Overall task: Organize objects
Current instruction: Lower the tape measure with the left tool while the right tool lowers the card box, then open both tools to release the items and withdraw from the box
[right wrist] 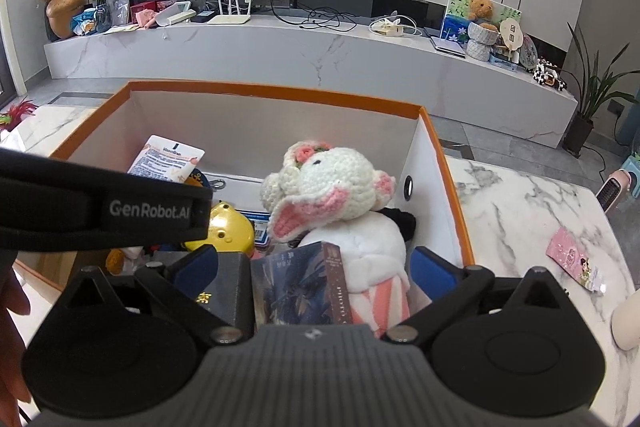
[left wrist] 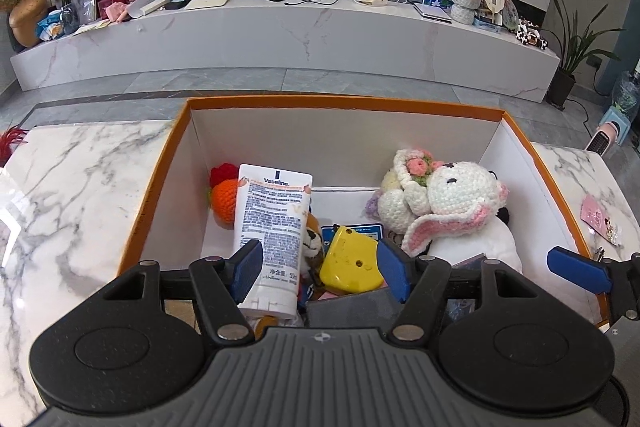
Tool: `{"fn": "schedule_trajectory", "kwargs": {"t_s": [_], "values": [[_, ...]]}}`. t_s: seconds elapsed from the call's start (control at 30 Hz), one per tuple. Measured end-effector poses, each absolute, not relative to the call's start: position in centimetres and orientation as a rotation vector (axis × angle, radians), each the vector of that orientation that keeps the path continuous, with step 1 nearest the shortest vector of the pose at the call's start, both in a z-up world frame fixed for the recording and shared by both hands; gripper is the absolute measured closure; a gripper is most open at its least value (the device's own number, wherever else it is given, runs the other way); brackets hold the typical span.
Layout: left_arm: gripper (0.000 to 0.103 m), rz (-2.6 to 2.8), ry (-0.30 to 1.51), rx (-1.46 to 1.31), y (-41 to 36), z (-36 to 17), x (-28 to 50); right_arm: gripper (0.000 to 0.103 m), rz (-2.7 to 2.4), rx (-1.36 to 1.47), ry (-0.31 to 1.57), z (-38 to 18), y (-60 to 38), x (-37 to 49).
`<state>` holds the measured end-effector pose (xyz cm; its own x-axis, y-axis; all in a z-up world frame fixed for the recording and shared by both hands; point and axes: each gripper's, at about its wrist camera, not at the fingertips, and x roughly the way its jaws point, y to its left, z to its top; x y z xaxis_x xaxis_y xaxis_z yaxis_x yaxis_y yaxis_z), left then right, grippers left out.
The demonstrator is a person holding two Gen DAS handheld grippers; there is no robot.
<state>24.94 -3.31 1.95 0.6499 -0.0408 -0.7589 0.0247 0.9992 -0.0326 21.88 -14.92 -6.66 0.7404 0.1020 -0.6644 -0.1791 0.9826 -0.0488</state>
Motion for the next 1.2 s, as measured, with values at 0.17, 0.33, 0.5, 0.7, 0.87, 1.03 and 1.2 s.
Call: {"fn": "schedule_trajectory", "kwargs": {"t_s": [0.17,0.33,0.5,0.7,0.87,1.03,1.2], "values": [[0.029,-0.029,0.868,-0.015,-3.1,2.0,24.6,0.001,0.159,-0.115,0.723,-6.5,-14.6,21.6],[0.029,-0.020,0.871,-0.023,-2.6,2.2,24.1,0.001,0.156,-0.125,0.724,-6.3,-14.5,21.3],[0.029,-0.014,0.865,-0.031,-2.0,2.7,23.4,0.001,0.147,-0.130,0.715,-5.9,-14.6,20.8],[0.021,0.001,0.854,-0.031,-1.3,3.2,22.1,0.001,0.131,-0.109,0.710,-5.3,-15.0,19.9],[0.019,0.034,0.837,-0.006,-0.5,3.4,21.0,0.001,0.127,-0.108,0.707,-4.7,-15.3,19.2],[0.019,0.026,0.817,-0.052,0.9,3.9,19.5,0.001,0.128,-0.115,0.698,-4.0,-15.3,18.3],[0.019,0.065,0.803,-0.062,1.7,4.5,18.1,0.001,0.123,-0.095,0.702,-3.5,-15.6,17.0]]}}
